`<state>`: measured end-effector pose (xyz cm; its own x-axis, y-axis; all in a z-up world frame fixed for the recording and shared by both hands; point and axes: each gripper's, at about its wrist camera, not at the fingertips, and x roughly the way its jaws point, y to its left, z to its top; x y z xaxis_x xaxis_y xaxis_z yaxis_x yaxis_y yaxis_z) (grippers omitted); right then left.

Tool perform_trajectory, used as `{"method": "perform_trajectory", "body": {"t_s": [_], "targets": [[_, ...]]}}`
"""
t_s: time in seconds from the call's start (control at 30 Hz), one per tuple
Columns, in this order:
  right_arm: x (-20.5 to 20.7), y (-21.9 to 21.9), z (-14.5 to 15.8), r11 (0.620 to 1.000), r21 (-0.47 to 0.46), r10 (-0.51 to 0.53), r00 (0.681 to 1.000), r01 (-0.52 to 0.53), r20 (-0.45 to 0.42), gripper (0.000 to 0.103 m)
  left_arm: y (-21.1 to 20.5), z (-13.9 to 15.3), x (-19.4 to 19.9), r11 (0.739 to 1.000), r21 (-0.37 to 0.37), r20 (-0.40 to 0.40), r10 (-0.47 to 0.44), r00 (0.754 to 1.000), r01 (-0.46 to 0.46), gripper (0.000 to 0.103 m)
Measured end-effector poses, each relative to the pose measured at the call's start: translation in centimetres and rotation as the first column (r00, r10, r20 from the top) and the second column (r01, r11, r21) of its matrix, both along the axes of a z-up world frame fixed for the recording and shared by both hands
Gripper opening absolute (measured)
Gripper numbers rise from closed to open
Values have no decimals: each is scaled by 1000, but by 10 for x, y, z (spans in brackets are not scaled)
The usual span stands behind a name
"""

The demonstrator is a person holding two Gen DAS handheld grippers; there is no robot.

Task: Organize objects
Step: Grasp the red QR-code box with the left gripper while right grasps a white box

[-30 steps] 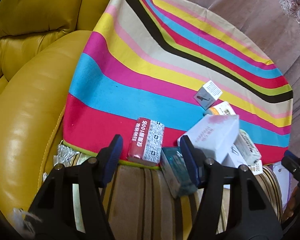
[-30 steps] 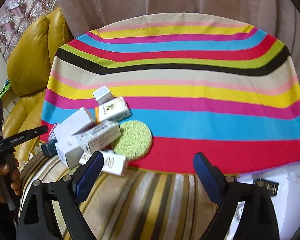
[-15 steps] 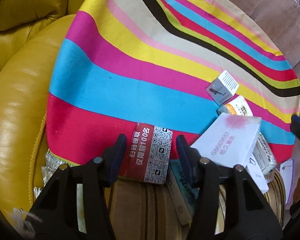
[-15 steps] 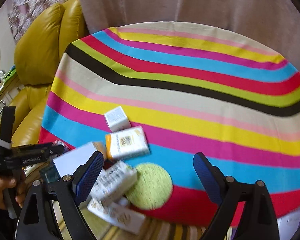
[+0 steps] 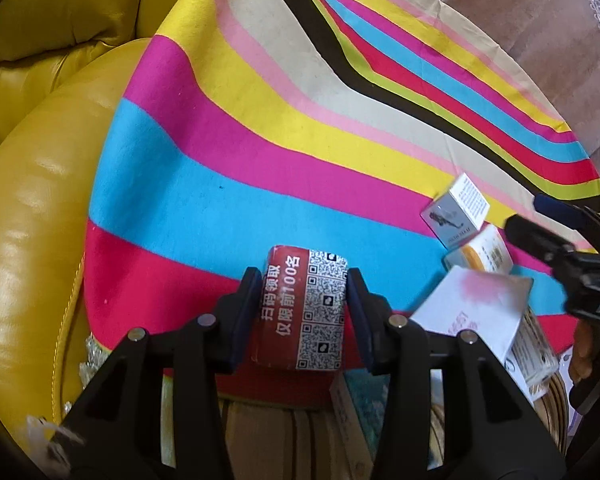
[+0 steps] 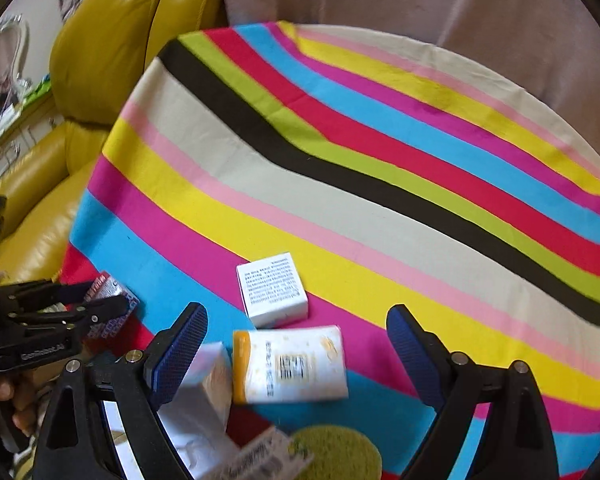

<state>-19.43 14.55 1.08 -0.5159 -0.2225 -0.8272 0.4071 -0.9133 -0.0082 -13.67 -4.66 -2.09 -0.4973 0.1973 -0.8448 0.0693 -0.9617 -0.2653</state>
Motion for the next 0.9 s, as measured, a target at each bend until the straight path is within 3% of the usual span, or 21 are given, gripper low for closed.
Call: {"method": "perform_trajectory", "body": {"t_s": [0.27, 0.37, 0.43, 0.5, 0.57, 0.9], "targets": [[-23, -10, -26, 998, 50, 39, 996, -42, 78, 70, -1, -3, -3, 1000, -18, 26, 9, 1000, -9, 49], [-27, -10, -32, 998, 50, 37, 995, -41, 94, 66, 2, -4, -3, 999, -41, 32, 9, 999, -8, 59], [-29, -12, -35, 997, 51, 44, 994, -50, 103, 63, 1, -4, -2, 999, -45, 28, 12, 1000, -11, 61], [-30, -12, -40, 997, 53, 46, 993, -52, 111, 57, 1, -5, -4, 999, -43, 26, 15, 1000, -14, 60], [-32, -11, -43, 998, 48, 36, 992, -42, 121, 43, 2, -5, -2, 998, -55, 23, 15, 1000, -14, 46], [-16, 20, -21, 996, -38, -75, 996, 77, 44, 43, -2, 3, 5, 998, -44, -40, 51, 998, -53, 46]]}}
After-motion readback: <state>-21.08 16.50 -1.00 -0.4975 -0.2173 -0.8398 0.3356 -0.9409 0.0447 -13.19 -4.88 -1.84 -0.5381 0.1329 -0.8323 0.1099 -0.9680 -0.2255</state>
